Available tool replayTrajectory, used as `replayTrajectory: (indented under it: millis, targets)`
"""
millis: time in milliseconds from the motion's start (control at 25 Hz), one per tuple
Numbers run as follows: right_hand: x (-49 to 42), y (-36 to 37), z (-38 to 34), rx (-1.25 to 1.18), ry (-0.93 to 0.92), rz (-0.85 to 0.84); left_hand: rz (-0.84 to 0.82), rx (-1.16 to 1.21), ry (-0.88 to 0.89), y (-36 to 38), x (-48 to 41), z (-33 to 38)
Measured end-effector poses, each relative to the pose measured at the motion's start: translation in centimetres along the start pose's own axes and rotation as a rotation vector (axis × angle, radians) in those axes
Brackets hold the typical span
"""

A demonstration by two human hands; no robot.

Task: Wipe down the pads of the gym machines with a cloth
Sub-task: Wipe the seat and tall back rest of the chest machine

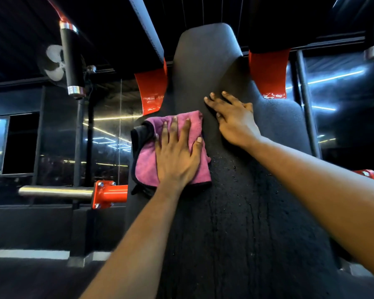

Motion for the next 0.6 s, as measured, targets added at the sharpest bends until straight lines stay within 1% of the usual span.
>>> replayTrajectory:
  millis: [80,120,200,280,320,360,400,440,480,560,600]
  targets:
    - [0.0,-0.9,0.5,-0.156,0.048,0.015,-0.113,0.023,0.007,-1.3,-0.4,-0.6]
    - [0.1,-1.4,0.3,-0.193,0.071,0.029,-0.157,0.006,0.04,-2.5,-1.7,-0.9]
    - [1.0,-2.1,-1.1,-0.196,0.128,0.081,-0.282,-0.042,0.141,-4.7,-4.3,-1.6]
    - [2.3,-1.9,-3.9,-0.16,0.202,0.129,-0.38,-0.083,0.189,-5.6,-5.5,-2.4]
    - [3.0,-1.6,-5.7,-0.154,0.226,0.135,-0.364,-0.153,0.206,-5.6,-5.2,-2.6]
    - [3.6,-1.1,-7.4,-0.152,0.228,0.119,-0.3,-0.242,0.21,-5.4,-4.7,-2.8]
    - [4.0,-0.5,-9.0,-0.15,0.216,0.085,-0.226,-0.311,0.187,-5.3,-4.3,-3.1]
    - [4.0,0.0,-10.3,-0.157,0.213,0.047,-0.167,-0.336,0.129,-5.4,-3.9,-3.7]
    - [3.9,0.2,-11.2,-0.184,0.236,0.018,-0.148,-0.331,0.046,-5.5,-3.7,-4.4]
    - [3.1,0.2,-12.1,-0.276,0.322,0.029,-0.189,-0.262,-0.12,-5.2,-3.2,-6.3]
    - [2.6,-0.1,-12.2,-0.29,0.349,0.047,-0.222,-0.192,-0.157,-5.0,-3.0,-7.1]
Point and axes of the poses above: each hand's wrist, its own x-axis away from the middle knuckle, its own y-axis out of the palm, z = x × y, the point moved 3 cm from there along -x, towards the middle knuckle, and after that the axes turned 15 degrees about -y, right-handed, at the moved point
